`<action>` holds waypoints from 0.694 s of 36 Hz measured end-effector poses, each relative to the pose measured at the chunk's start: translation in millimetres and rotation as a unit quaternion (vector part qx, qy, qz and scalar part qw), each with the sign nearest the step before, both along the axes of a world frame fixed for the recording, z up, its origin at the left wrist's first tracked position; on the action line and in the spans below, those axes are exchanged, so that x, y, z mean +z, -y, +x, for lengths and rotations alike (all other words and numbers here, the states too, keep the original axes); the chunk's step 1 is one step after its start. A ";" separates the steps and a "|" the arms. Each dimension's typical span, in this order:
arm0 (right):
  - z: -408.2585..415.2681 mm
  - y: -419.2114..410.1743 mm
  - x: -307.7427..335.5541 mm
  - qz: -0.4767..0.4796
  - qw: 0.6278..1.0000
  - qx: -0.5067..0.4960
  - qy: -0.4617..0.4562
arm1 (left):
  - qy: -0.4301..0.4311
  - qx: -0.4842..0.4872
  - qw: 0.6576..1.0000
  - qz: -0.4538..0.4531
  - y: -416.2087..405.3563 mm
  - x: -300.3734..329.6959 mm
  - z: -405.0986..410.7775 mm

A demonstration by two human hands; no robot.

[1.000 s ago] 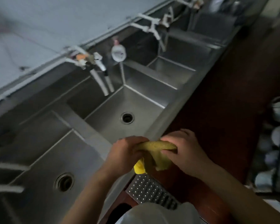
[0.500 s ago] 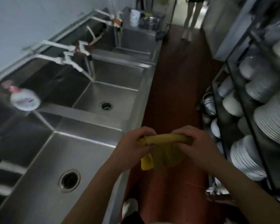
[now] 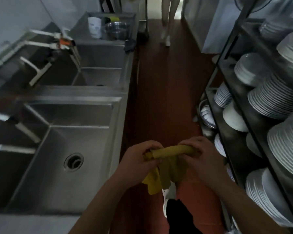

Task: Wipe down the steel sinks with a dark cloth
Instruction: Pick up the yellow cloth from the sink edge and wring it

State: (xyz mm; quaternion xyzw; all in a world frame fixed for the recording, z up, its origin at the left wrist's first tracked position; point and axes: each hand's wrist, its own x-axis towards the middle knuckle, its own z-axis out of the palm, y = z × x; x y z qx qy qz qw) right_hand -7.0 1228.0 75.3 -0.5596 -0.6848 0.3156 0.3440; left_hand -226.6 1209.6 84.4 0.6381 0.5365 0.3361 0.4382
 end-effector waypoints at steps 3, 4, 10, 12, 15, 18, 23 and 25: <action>12.5 -64.8 -15.0 -0.053 0.994 -0.039 -0.088 | -0.004 0.044 0.999 -0.018 -65.7 0.1 17.0; 16.8 -86.2 -18.7 -0.081 0.988 -0.041 -0.122 | -0.009 0.057 0.998 -0.029 -85.0 1.1 21.4; 19.1 -221.5 -7.8 -0.170 0.970 0.046 -0.170 | -0.012 0.109 0.993 -0.044 -190.1 16.4 21.3; 8.6 -261.8 -0.5 -0.195 0.959 0.092 -0.184 | -0.007 0.143 0.988 -0.050 -219.7 20.8 13.7; -11.4 -318.9 4.2 -0.250 0.933 0.150 -0.209 | 0.018 0.194 0.980 -0.047 -264.2 21.4 -1.4; -33.8 -379.5 -0.5 -0.300 0.916 0.173 -0.205 | 0.056 0.240 0.968 -0.045 -316.0 13.2 -19.1; -78.8 -472.1 -5.1 -0.272 0.936 0.147 -0.167 | 0.116 0.285 0.950 -0.054 -407.0 -14.9 -50.2; -95.0 -507.8 -2.4 -0.248 0.946 0.144 -0.152 | 0.130 0.288 0.948 -0.044 -444.7 -23.5 -63.4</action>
